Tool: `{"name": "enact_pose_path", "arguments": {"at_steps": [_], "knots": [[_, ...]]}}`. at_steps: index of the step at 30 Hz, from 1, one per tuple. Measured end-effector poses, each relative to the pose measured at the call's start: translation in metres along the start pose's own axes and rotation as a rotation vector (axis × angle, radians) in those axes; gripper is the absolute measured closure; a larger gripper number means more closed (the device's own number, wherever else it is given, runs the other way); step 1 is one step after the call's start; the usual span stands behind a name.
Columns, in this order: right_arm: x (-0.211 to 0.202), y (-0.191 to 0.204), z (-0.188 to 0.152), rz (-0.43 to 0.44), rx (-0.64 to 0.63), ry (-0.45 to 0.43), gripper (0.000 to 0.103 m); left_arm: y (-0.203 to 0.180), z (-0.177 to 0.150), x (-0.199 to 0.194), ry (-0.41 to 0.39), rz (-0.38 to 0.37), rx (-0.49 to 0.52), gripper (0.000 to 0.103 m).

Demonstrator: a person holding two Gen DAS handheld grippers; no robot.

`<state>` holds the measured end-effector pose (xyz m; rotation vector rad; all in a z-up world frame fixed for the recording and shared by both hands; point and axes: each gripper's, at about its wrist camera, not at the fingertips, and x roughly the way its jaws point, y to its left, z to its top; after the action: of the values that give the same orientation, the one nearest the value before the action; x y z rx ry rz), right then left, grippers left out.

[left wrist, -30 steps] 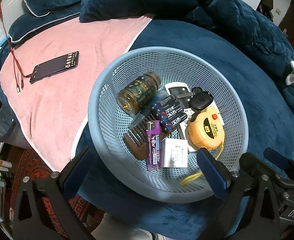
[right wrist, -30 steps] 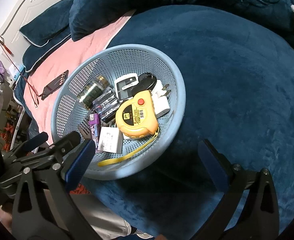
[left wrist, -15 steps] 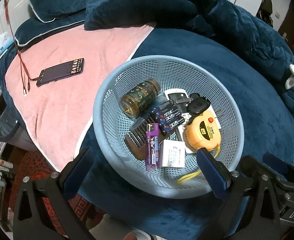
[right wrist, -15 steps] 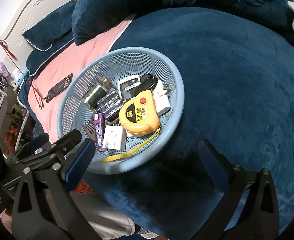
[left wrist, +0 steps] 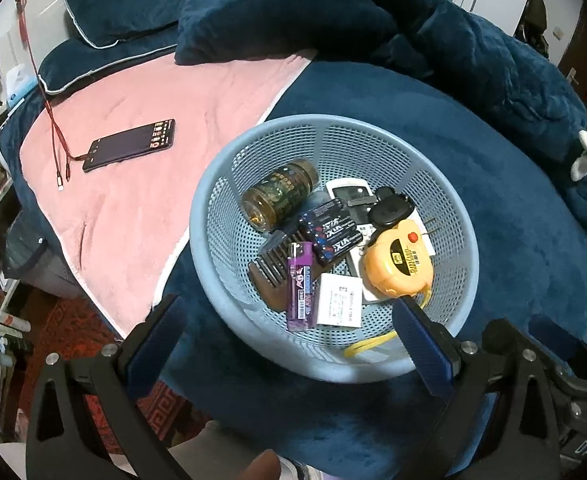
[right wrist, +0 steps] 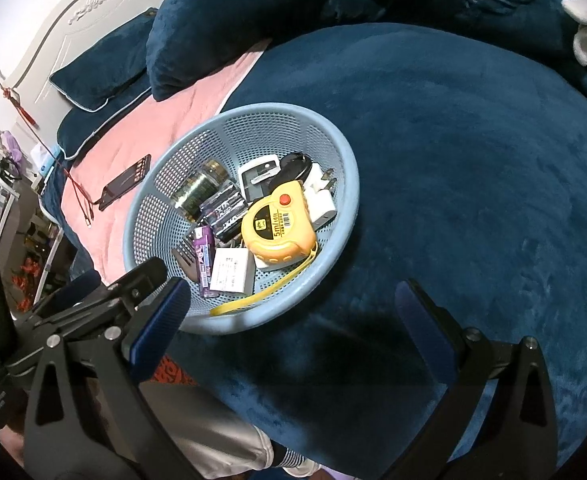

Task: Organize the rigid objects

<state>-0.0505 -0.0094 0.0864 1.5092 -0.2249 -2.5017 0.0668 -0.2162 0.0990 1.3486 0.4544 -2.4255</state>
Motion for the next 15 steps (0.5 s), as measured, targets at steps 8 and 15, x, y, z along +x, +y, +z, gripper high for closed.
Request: {"name": "enact_pose_path", "arguments": {"at_steps": [8, 15], "knots": [[-0.0045, -0.0035, -0.0022, -0.004, 0.006, -0.011, 0.000, -0.0032, -0.0028, -0.0035, -0.001, 0.000, 0.000, 0.001], [-0.0056, -0.0031, -0.0034, -0.009, 0.003, -0.016, 0.000, -0.0016, -0.0057, -0.0051, 0.003, -0.003, -0.022, 0.001]]}}
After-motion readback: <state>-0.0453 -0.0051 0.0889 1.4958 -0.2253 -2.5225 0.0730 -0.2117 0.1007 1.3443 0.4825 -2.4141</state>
